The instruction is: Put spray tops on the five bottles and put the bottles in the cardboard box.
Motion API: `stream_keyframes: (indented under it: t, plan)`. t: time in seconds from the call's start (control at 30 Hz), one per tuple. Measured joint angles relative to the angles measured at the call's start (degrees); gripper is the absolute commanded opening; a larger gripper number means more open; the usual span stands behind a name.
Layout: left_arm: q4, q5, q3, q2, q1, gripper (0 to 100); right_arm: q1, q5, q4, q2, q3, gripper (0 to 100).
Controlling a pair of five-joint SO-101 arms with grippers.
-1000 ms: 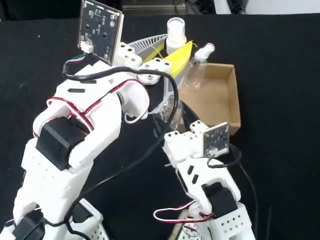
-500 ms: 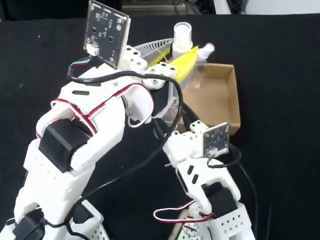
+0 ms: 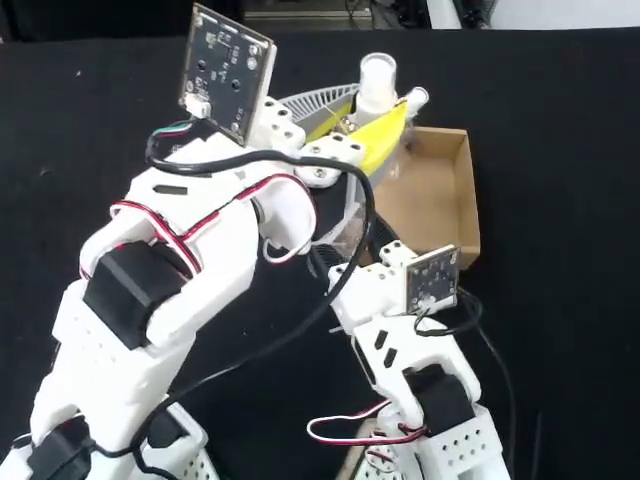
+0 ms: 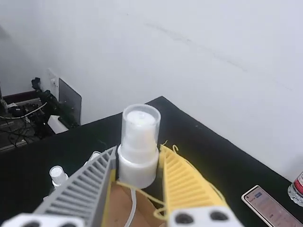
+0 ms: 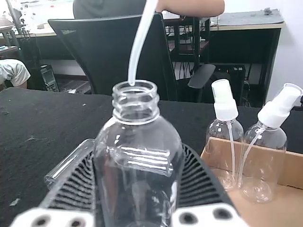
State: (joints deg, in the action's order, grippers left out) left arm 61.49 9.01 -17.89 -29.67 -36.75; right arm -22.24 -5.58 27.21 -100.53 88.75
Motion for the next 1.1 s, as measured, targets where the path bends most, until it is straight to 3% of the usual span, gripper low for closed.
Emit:
stream_keyframes:
  t: [0.83, 1.1]
  plan:
    - [0.0, -0.3, -3.1, 0.1, -0.4, 3, 0.0, 0.3, 0.0, 0.0, 0.0, 1.1]
    - [1.3, -7.1, -3.1, 0.1, -0.4, 3, 0.0, 0.3, 0.0, 0.0, 0.0, 1.1]
